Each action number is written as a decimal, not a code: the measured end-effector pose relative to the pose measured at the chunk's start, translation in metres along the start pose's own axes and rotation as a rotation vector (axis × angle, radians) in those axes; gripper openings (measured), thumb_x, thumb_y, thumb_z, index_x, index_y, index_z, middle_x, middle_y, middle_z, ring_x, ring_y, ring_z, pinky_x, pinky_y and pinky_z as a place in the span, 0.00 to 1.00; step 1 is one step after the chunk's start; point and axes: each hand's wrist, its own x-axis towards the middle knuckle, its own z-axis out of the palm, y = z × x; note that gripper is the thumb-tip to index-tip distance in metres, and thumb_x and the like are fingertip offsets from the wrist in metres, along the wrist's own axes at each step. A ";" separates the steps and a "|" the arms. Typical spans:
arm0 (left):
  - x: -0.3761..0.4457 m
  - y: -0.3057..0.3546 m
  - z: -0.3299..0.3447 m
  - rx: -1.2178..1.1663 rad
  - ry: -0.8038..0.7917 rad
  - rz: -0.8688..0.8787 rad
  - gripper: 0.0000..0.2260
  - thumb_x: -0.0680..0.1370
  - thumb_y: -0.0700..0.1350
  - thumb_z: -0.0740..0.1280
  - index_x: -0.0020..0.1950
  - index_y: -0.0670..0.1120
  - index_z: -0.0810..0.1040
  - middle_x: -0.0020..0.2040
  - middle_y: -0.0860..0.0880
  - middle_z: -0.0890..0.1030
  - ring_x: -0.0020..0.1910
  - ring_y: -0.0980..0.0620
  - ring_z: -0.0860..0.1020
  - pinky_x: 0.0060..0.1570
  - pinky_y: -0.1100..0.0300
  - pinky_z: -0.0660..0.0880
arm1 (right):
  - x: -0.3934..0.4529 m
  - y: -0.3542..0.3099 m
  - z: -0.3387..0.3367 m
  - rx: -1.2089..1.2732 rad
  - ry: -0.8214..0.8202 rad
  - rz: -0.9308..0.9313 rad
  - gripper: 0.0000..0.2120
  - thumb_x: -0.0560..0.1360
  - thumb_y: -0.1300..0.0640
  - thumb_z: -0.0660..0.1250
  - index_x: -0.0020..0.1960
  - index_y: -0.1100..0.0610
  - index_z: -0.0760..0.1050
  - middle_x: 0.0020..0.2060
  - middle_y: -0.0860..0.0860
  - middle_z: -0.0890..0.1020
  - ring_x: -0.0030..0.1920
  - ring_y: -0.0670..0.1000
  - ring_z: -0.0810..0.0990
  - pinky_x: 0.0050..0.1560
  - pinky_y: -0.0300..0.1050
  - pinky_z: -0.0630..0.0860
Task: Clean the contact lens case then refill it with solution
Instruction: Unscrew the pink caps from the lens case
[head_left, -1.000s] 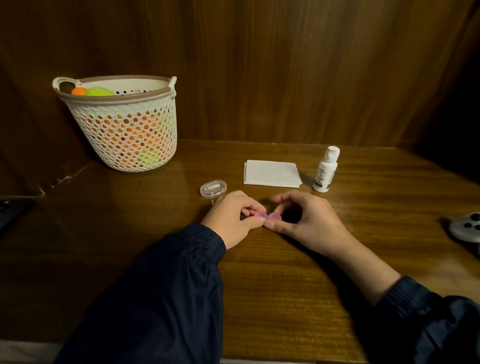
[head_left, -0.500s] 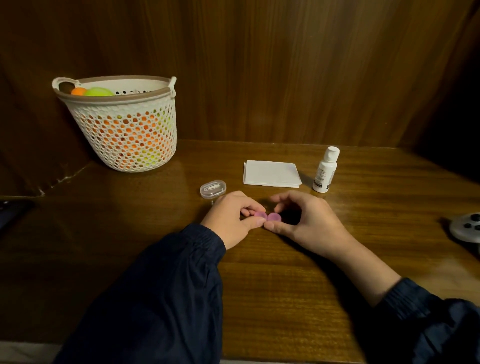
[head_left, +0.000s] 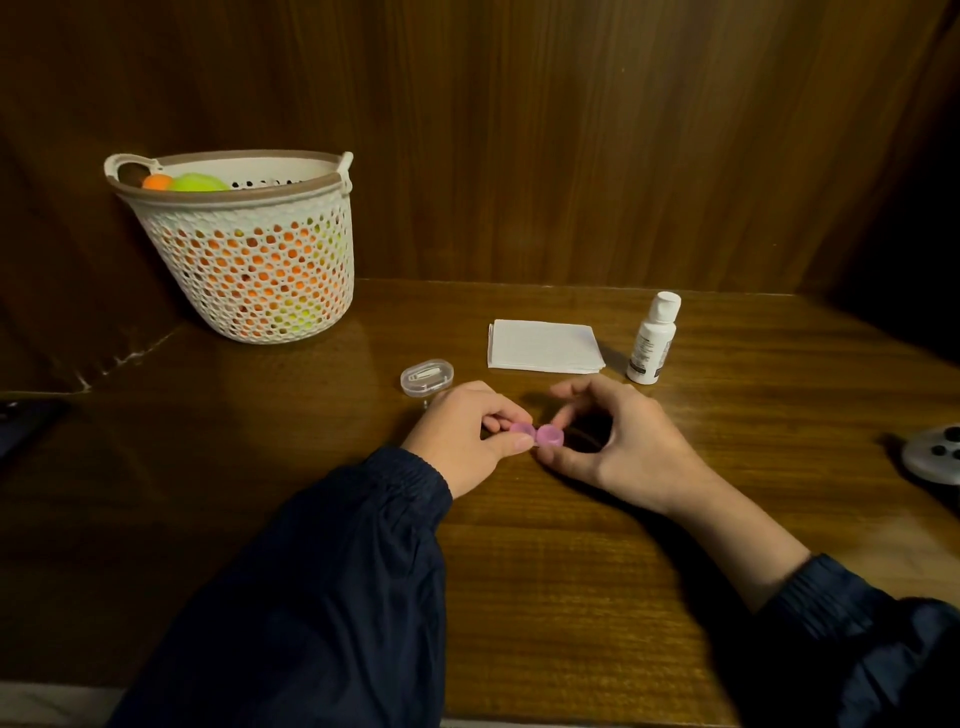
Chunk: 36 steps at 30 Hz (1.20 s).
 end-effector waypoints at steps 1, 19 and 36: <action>0.000 0.000 0.000 0.001 0.002 0.002 0.08 0.78 0.47 0.76 0.56 0.55 0.87 0.53 0.57 0.80 0.52 0.58 0.79 0.58 0.58 0.78 | -0.001 0.000 0.001 0.002 -0.009 -0.014 0.27 0.68 0.40 0.81 0.62 0.35 0.73 0.49 0.33 0.86 0.59 0.42 0.82 0.72 0.58 0.74; 0.000 0.000 0.001 -0.006 0.004 -0.001 0.07 0.79 0.46 0.76 0.56 0.55 0.87 0.54 0.57 0.80 0.54 0.57 0.79 0.62 0.51 0.80 | -0.001 0.004 -0.002 -0.038 0.037 -0.017 0.30 0.67 0.36 0.81 0.66 0.35 0.75 0.54 0.31 0.82 0.66 0.41 0.73 0.68 0.51 0.75; -0.001 0.001 -0.001 -0.006 0.001 0.003 0.08 0.79 0.47 0.76 0.57 0.55 0.87 0.54 0.57 0.80 0.51 0.59 0.79 0.59 0.55 0.80 | -0.002 0.000 0.000 0.018 -0.015 -0.074 0.15 0.75 0.49 0.79 0.59 0.39 0.80 0.53 0.34 0.85 0.58 0.37 0.82 0.64 0.46 0.81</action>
